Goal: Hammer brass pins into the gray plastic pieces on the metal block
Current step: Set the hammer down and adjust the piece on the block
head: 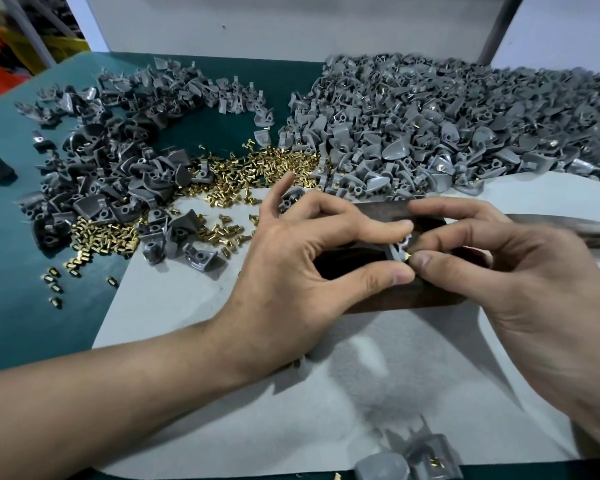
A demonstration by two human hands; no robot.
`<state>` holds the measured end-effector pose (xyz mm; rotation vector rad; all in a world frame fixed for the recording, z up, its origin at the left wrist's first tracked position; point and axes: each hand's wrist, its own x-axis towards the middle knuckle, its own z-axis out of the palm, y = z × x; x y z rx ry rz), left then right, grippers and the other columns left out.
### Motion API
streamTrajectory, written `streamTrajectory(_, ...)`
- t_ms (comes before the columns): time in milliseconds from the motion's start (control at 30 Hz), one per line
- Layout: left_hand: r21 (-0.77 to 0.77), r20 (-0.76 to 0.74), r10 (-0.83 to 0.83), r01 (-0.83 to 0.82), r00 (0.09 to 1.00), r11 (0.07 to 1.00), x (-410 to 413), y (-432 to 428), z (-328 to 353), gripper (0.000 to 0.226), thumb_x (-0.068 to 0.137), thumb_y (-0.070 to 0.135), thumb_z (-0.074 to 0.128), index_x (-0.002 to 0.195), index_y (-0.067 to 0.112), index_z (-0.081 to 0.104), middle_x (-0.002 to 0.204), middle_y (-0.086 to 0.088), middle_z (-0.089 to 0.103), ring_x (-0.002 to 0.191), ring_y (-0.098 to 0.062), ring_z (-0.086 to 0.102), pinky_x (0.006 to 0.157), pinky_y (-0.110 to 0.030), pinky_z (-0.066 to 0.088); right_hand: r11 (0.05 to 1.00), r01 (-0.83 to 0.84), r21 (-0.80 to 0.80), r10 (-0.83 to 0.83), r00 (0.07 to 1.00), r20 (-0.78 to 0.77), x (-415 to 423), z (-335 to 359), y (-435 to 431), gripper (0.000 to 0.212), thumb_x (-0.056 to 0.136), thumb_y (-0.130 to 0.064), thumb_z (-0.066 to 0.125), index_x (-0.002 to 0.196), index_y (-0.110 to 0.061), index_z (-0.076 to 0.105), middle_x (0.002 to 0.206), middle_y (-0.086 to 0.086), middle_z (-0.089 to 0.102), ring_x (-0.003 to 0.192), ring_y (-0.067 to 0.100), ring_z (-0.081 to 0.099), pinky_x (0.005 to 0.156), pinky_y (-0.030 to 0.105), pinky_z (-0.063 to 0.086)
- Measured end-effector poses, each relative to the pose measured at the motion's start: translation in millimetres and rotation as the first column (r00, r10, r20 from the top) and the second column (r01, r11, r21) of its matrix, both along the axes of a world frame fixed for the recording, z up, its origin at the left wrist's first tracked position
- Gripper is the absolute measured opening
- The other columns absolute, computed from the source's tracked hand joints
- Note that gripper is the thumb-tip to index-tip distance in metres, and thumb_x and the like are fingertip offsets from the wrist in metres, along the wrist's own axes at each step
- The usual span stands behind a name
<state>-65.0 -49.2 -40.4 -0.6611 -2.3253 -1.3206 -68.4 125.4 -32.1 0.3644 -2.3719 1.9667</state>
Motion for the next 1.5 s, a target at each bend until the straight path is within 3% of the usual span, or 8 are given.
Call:
streamTrajectory(233, 0.034, 0.0, 0.005, -0.005, 1.0, 0.999, 0, -3, -3, 0.025, 0.071, 0.036, 0.076, 0.093, 0.031, 0.066, 0.093, 0.012, 0.07, 0.1, -0.004, 0.062, 0.118, -0.049, 0.011, 0.998, -0.001, -0.068, 0.0, 1.0, -0.013, -5, -4, 8, 0.045, 0.049, -0.059, 0.078, 0.075, -0.023, 0.079, 0.106, -0.002, 0.07, 0.116, 0.006, 0.057, 0.101, 0.041, 0.04)
streamTrajectory(400, 0.064, 0.023, -0.008, 0.006, 1.0, 0.998, -1, -3, -5, 0.025, 0.074, 0.036, 0.075, 0.088, 0.035, 0.055, 0.097, 0.019, 0.072, 0.104, -0.002, 0.062, 0.118, -0.036, 0.008, 0.966, 0.241, 0.09, -0.216, 0.95, -0.227, -13, 2, 25, 0.017, 0.072, -0.046, 0.067, 0.081, -0.032, 0.073, 0.101, -0.009, 0.069, 0.09, 0.003, 0.065, 0.077, 0.017, 0.049)
streamTrajectory(567, 0.043, 0.051, -0.009, 0.007, 0.999, 0.999, 0, -4, -9, 0.018, 0.078, 0.039, 0.069, 0.086, 0.031, 0.055, 0.1, 0.029, 0.069, 0.112, 0.002, 0.056, 0.116, -0.033, 0.005, 0.417, 0.47, 0.778, -0.35, 0.873, -0.34, -10, 14, 75, 0.069, 0.052, -0.099, 0.035, 0.074, -0.034, 0.047, 0.054, -0.009, 0.053, 0.051, 0.018, 0.054, 0.046, 0.033, 0.045)
streamTrajectory(667, 0.021, 0.067, 0.039, -0.04, 0.997, 0.999, -1, -3, -7, 0.018, 0.075, 0.044, 0.07, 0.083, 0.033, 0.058, 0.096, 0.027, 0.069, 0.111, 0.002, 0.054, 0.115, -0.025, 0.004, 0.223, 0.292, 0.93, -0.445, 0.879, -0.169, 10, 7, 81, 0.061, 0.051, -0.083, 0.059, 0.07, -0.028, 0.042, 0.061, -0.001, 0.061, 0.057, 0.021, 0.056, 0.047, 0.027, 0.036)
streamTrajectory(833, 0.018, 0.111, 0.114, -0.117, 0.987, 0.993, 0, -4, -7, 0.015, 0.072, 0.039, 0.067, 0.086, 0.038, 0.065, 0.097, 0.024, 0.061, 0.108, 0.007, 0.044, 0.11, -0.047, 0.025, 0.784, 0.258, 0.565, -0.481, 0.828, 0.289, 26, 34, 75, 0.012, 0.082, -0.013, 0.068, 0.085, -0.003, 0.061, 0.054, 0.009, 0.063, 0.043, 0.02, 0.055, 0.04, 0.024, 0.044)
streamTrajectory(900, 0.019, 0.113, 0.105, -0.108, 0.988, 0.994, -1, -4, -6, 0.008, 0.076, 0.036, 0.07, 0.079, 0.037, 0.063, 0.097, 0.029, 0.061, 0.107, 0.008, 0.042, 0.108, -0.05, 0.027, 0.887, 0.253, 0.386, -0.399, 0.84, 0.368, 39, 46, 71, 0.012, 0.084, -0.005, 0.064, 0.093, 0.003, 0.06, 0.053, 0.009, 0.059, 0.033, 0.018, 0.044, 0.034, 0.019, 0.035)
streamTrajectory(1200, 0.088, 0.145, 0.122, -0.136, 0.982, 0.987, -1, -2, -7, 0.025, 0.073, 0.022, 0.077, 0.064, 0.037, 0.059, 0.099, 0.028, 0.06, 0.108, -0.004, 0.048, 0.108, -0.05, 0.023, 0.819, 0.242, 0.521, -0.195, 0.97, -0.144, 73, 82, 1, 0.018, 0.085, -0.028, 0.056, 0.095, -0.021, 0.069, 0.054, 0.009, 0.054, 0.029, 0.013, 0.044, 0.034, 0.014, 0.034)
streamTrajectory(1500, 0.074, 0.134, 0.127, -0.137, 0.983, 0.988, -3, -2, -9, 0.032, 0.073, 0.02, 0.079, 0.06, 0.039, 0.057, 0.097, 0.027, 0.059, 0.107, -0.006, 0.05, 0.109, -0.05, 0.02, 0.754, 0.235, 0.613, -0.195, 0.972, -0.133, 73, 84, -10, 0.016, 0.084, -0.028, 0.058, 0.071, -0.035, 0.064, 0.058, 0.01, 0.057, 0.028, 0.018, 0.049, 0.032, 0.021, 0.038)
